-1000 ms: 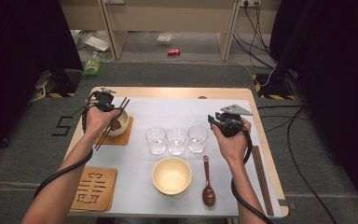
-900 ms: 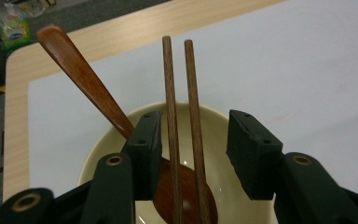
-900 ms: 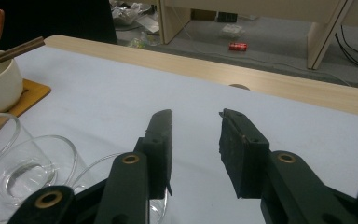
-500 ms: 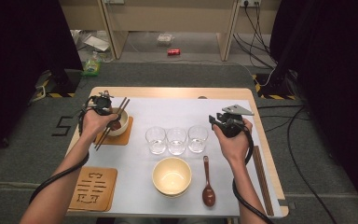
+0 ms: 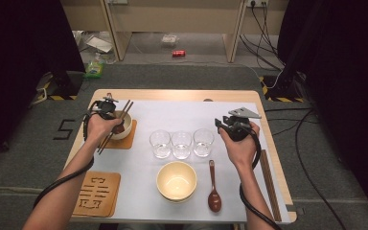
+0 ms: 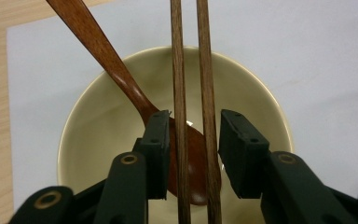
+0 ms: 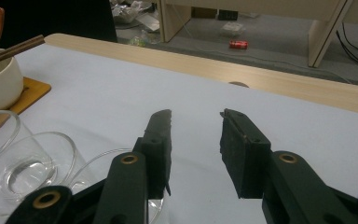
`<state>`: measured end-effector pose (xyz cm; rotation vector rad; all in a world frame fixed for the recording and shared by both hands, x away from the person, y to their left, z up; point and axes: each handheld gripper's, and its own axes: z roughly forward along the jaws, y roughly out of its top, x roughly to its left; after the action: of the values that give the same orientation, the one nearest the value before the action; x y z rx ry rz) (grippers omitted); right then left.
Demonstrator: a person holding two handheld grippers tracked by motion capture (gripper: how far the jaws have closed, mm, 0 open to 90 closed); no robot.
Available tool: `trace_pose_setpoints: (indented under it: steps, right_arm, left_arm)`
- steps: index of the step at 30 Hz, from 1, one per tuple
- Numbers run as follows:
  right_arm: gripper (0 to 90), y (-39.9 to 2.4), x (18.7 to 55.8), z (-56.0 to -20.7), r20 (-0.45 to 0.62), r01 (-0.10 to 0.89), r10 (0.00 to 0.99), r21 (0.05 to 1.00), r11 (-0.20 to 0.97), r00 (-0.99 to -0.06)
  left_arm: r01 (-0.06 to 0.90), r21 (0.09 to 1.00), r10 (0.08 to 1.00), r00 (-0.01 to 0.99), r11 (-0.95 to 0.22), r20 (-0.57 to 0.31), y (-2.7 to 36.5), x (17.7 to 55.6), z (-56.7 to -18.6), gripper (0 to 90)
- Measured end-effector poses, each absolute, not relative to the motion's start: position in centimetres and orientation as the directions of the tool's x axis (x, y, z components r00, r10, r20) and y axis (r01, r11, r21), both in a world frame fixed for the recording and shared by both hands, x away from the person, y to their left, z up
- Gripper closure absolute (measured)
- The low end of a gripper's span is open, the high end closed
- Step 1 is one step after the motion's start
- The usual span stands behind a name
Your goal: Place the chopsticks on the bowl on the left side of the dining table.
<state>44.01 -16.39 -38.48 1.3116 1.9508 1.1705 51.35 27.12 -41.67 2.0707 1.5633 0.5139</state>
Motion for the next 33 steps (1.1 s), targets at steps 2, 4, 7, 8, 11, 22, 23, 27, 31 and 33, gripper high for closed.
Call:
trace_pose_setpoints:
  steps: [2, 4, 7, 8, 11, 22, 23, 27, 31, 33]
  right_arm:
    - [63.4, -16.4, 44.0, -38.5, 0.05, 0.473, 0.914, 0.866, 0.161, -0.403]
    - [63.4, -16.5, 44.0, -38.5, 0.051, 0.471, 0.913, 0.868, 0.16, -0.404]
    - [63.4, -16.5, 44.0, -38.5, 0.049, 0.471, 0.913, 0.867, 0.162, -0.405]
    - [63.4, -16.5, 44.0, -38.5, 0.049, 0.472, 0.913, 0.867, 0.162, -0.405]
    - [63.4, -16.5, 44.0, -38.5, 0.045, 0.471, 0.914, 0.866, 0.165, -0.403]
    - [63.4, -16.6, 43.9, -38.4, 0.042, 0.471, 0.913, 0.866, 0.17, -0.406]
    - [63.4, -16.6, 43.9, -38.4, 0.042, 0.47, 0.913, 0.866, 0.169, -0.405]
    - [63.4, -16.8, 43.9, -38.3, 0.043, 0.471, 0.914, 0.866, 0.167, -0.403]
    - [63.4, -16.9, 43.8, -38.2, 0.045, 0.472, 0.916, 0.866, 0.162, -0.398]
    - [63.4, -17.0, 43.8, -38.2, 0.042, 0.469, 0.917, 0.868, 0.164, -0.398]
  left_arm:
    - [0.781, 0.584, 0.963, 0.268, -0.22, 0.003, 27.1, 51.4, -41.7, 66.5]
    - [0.787, 0.578, 0.965, 0.262, -0.214, 0.002, 27.2, 51.5, -41.9, 68.6]
    - [0.795, 0.569, 0.966, 0.257, -0.211, -0.001, 27.2, 51.5, -42.1, 70.5]
    - [0.795, 0.57, 0.967, 0.255, -0.207, -0.005, 27.1, 51.5, -42.1, 71.3]
    - [0.795, 0.572, 0.968, 0.252, -0.202, -0.009, 27.1, 51.5, -42.1, 76.4]
    - [0.802, 0.577, 0.974, 0.222, -0.158, -0.043, 27.2, 51.3, -42.1, 78.7]
    - [0.798, 0.583, 0.974, 0.22, -0.152, -0.049, 27.2, 51.2, -42.0, 78.8]
    - [0.786, 0.605, 0.974, 0.215, -0.127, -0.074, 27.5, 50.8, -41.6, 78.9]
    - [0.773, 0.623, 0.971, 0.222, -0.12, -0.089, 27.6, 50.2, -41.1, 78.9]
    - [0.767, 0.632, 0.971, 0.222, -0.115, -0.093, 27.6, 50.0, -40.7, 78.9]
